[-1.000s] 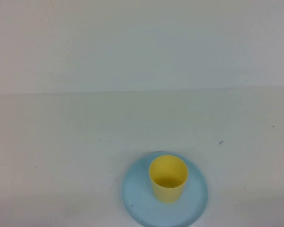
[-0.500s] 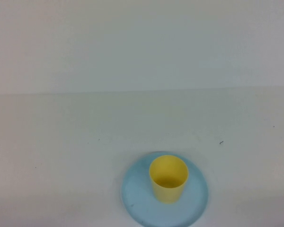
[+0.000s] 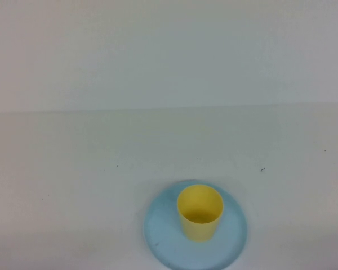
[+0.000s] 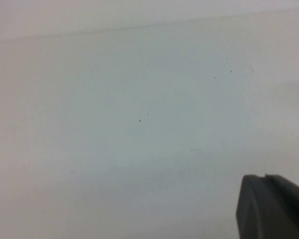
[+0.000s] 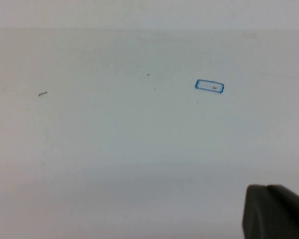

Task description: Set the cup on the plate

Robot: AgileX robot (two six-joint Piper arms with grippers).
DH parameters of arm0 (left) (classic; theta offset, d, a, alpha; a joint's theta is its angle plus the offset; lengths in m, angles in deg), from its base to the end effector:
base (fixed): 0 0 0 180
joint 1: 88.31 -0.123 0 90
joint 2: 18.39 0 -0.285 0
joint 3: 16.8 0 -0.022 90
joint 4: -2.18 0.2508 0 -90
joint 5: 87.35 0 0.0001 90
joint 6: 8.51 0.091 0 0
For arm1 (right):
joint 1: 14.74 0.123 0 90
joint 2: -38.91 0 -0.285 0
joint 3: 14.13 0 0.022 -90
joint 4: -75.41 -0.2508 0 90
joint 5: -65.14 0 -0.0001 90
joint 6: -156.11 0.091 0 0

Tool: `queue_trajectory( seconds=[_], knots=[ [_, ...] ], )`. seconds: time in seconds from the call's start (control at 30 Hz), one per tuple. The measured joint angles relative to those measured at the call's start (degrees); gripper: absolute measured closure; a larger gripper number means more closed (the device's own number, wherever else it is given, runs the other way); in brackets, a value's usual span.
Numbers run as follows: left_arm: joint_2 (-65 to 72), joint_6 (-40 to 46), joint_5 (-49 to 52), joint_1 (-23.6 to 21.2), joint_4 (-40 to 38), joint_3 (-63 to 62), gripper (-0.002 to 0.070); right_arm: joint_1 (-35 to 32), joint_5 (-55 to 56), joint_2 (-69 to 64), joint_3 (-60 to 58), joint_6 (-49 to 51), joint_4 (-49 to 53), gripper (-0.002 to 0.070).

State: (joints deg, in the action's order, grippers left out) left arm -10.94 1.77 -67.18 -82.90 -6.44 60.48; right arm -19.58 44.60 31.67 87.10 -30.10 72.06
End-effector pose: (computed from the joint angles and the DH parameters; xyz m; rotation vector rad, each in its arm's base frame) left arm 0.0523 -0.0097 0.1818 0.1573 1.8209 -0.0870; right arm 0.0531 -0.0026 0.1724 0.0145 1.8597 -0.0768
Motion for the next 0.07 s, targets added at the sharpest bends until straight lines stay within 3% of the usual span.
queue_trajectory(
  seconds=[0.07],
  knots=[
    [0.0, 0.0, 0.0, 0.0, 0.0, 0.0, 0.0675, -0.1, 0.0, 0.0, 0.0, 0.0, 0.0, 0.0675]
  ],
)
